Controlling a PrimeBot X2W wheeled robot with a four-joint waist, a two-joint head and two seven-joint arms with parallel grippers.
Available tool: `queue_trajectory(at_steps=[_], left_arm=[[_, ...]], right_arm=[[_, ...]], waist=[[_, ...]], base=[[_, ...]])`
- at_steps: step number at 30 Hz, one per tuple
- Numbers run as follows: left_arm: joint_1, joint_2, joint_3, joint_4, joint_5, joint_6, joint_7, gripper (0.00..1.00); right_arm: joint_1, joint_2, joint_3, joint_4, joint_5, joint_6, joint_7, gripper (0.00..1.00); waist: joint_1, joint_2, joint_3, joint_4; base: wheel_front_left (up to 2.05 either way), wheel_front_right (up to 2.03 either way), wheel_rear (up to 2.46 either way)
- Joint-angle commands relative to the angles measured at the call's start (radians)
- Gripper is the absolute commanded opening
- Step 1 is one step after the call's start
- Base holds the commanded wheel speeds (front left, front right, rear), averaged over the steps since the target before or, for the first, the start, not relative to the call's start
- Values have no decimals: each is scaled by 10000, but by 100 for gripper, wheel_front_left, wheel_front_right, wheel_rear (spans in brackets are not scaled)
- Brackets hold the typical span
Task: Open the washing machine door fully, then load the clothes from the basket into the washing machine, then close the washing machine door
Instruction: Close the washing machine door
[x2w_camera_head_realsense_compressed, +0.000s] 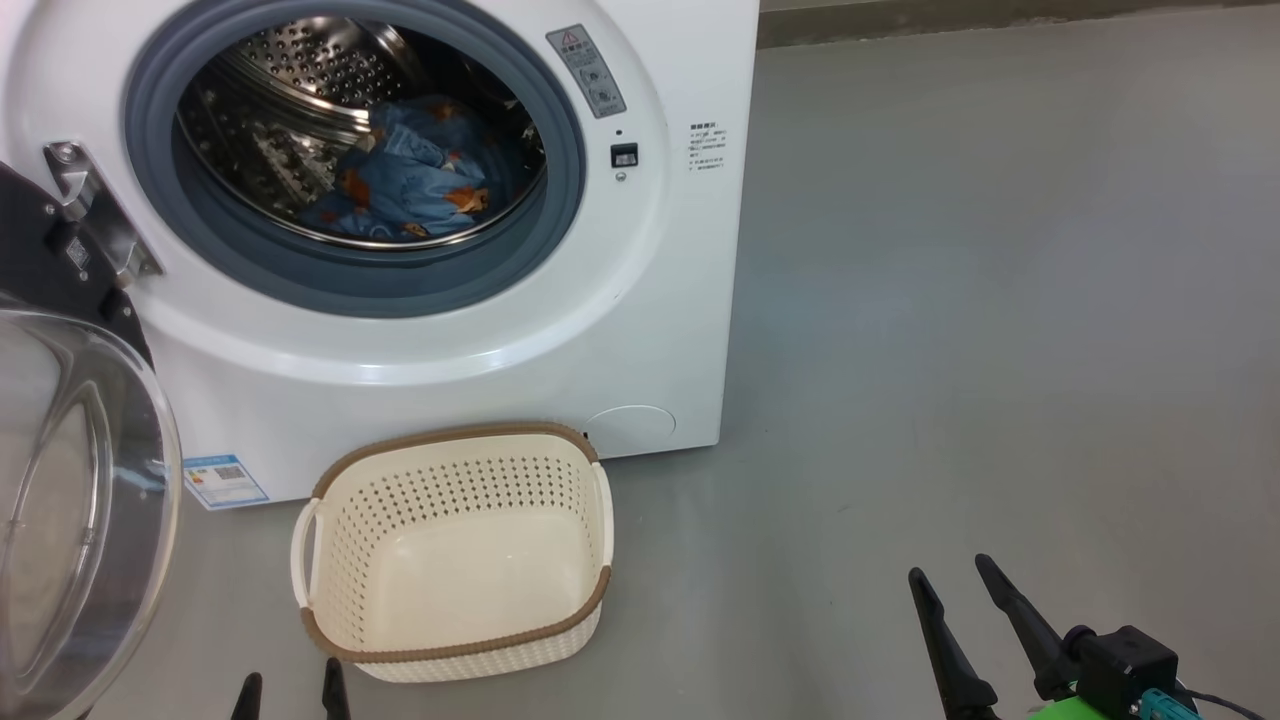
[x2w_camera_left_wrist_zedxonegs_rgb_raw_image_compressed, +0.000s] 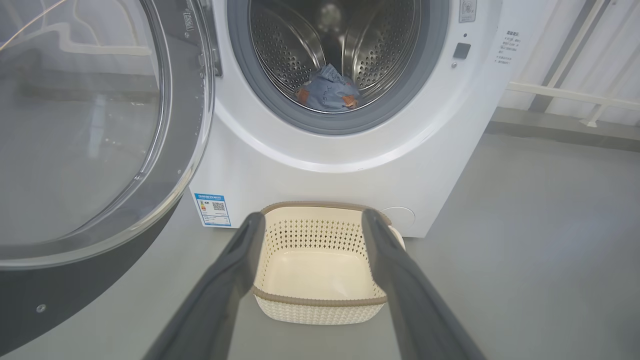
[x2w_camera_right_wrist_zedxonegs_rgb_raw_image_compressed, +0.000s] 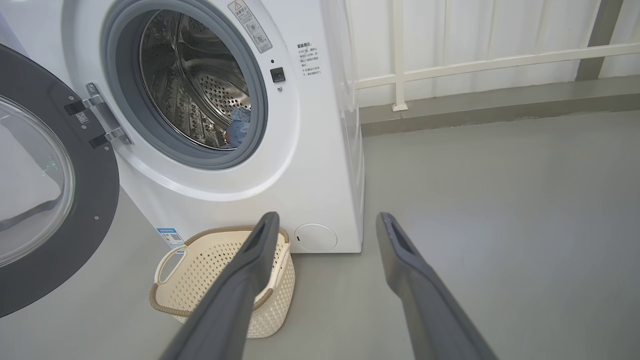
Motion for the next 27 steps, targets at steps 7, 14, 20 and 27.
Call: queue_trajectory(at_steps=[7,14,20,27], left_arm=[[-316,89,200,-166,92,64,-65,100],[-279,89,185,-204,118,128,-65,100],[-219,89,284,-218,160,104,-65,100],[14,89,283,-302,186,141,-65,100]], right_arm=[[-98,-71,164,-243,-133,16,-49,100],[-128,-95,204,-235,-145,16,-49,100],[-233,-188,318,-198,-130,16,-49,100],[-240,-217,452,-146,-88,16,-49,100]], waist=[[0,0,-15,229],[0,0,-108,1020],[0,0,-239,2143],[0,0,-432,3802]], base=[[0,0,0],[0,0,0],[0,0,0],[0,0,0]])
